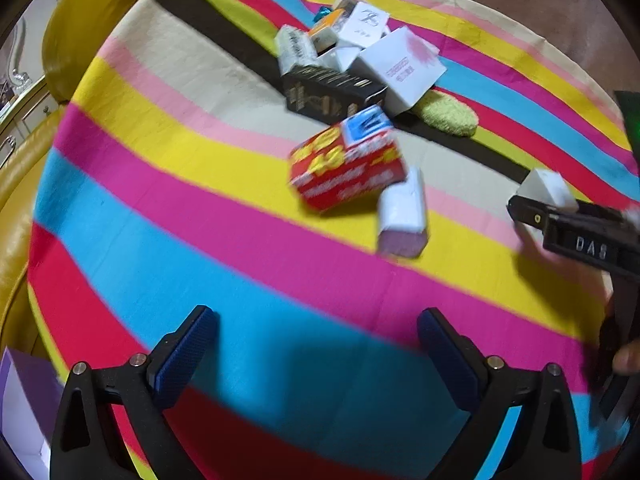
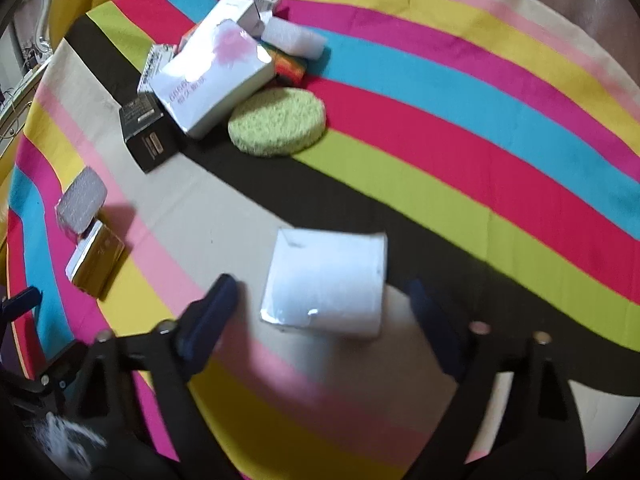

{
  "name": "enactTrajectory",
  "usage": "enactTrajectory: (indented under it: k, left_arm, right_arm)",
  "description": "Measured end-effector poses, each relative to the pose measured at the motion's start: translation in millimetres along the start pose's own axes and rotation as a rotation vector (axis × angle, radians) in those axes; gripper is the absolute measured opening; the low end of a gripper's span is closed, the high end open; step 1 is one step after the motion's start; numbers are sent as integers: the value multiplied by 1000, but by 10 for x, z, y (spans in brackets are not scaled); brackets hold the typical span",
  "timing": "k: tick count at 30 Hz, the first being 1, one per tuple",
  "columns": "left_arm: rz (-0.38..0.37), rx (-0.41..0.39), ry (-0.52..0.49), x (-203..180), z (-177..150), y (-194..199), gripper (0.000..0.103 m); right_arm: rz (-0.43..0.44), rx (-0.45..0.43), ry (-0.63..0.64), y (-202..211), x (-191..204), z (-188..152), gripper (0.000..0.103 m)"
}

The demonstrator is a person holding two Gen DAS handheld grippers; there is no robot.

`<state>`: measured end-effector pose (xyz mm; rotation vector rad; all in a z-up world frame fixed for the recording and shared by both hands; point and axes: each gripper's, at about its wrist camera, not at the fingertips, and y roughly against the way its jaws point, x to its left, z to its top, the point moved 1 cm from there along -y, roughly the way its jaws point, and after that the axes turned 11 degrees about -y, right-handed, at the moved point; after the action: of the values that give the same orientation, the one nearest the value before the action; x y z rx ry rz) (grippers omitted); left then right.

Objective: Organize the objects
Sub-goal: 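Grasp the white cube box with the right tool while the left grasps the white soap bar, then carry the white soap bar and white cube box over the purple storage box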

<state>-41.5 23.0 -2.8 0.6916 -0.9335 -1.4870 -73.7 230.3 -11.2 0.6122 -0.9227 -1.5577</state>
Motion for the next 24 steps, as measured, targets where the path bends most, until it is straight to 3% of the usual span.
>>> enactTrajectory:
  k: [2, 5, 8, 11, 24]
  left_arm:
    - [-9, -29, -12, -88, 131, -6, 73]
    - [-15, -47, -27, -226, 319, -32, 43]
    - [-10, -75, -31, -322, 469, -93, 27]
    - [15, -97, -52, -398, 507, -113, 26]
    - [-77, -150, 68, -298, 132, 90, 26]
  right_arm:
    - [6, -30, 5, 53, -34, -31, 50]
    - [20, -50, 26, 101, -73, -105, 50]
    - [35, -57, 29, 138, -138, -140, 50]
    - [23, -66, 36, 138, -124, -144, 50]
    - [34, -76, 28, 181, -101, -188, 50]
